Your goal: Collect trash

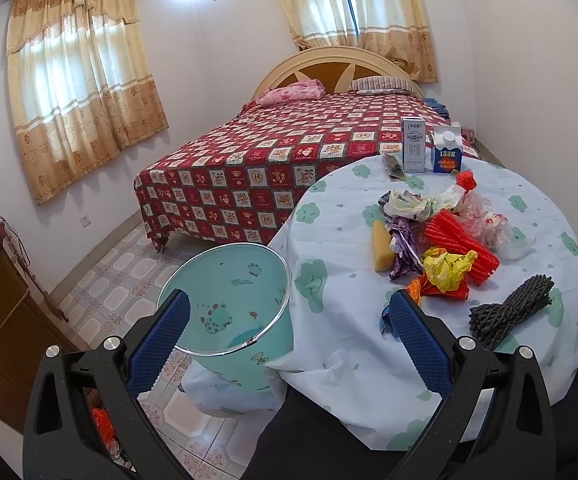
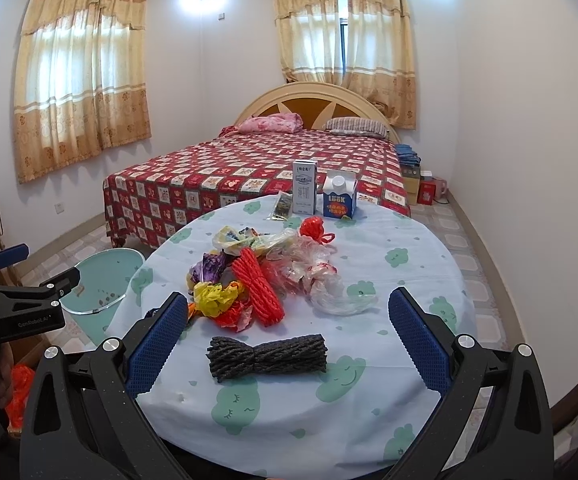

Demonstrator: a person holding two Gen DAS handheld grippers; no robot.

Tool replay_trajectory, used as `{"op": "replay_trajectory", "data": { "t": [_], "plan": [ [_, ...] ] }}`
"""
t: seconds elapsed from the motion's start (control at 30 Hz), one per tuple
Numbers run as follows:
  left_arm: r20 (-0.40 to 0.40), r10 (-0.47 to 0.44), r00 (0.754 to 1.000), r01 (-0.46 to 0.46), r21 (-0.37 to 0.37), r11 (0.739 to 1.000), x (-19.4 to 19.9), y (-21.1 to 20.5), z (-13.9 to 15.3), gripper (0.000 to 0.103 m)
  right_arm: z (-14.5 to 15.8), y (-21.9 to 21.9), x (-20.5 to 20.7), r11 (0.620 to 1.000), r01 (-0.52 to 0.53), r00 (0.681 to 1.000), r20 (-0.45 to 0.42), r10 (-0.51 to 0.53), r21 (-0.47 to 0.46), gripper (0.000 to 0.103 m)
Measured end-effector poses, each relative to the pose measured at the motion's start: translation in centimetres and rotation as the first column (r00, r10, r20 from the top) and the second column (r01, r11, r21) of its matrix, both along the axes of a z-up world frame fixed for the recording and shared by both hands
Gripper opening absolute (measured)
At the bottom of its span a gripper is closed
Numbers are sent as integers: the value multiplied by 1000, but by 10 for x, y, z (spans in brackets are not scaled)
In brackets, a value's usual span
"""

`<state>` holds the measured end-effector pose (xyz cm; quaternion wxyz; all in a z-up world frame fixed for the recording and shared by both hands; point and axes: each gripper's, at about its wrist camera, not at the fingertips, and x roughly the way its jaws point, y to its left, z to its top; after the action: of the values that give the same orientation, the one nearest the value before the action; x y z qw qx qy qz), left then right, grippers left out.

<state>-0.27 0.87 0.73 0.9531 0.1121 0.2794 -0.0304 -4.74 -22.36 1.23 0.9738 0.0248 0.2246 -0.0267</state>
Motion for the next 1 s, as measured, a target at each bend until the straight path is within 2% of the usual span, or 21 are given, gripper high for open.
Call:
{"op": "replay_trajectory", "data": {
  "t": [0.2,0.23,0.73,1.0],
  "plan": [
    [-2,4,1000,-4,-2,1000,2,10,7,98,0,-11,-1,1000,-2,1000,-2,2,1,98],
    [-2,4,1000,-4,-3,1000,3,12,8,98,0,2,0,1000,0,1000,1,0,-1,98],
    [-6,4,1000,-4,7,1000,8,22,14,98,-1,0,0,1000,1,1000,-1,-1,0,98],
    [-3,6,1000,-6,7,1000,2,17,8,98,-1,1,1,1000,1,1000,-2,-1,-1,98]
  ]
}}
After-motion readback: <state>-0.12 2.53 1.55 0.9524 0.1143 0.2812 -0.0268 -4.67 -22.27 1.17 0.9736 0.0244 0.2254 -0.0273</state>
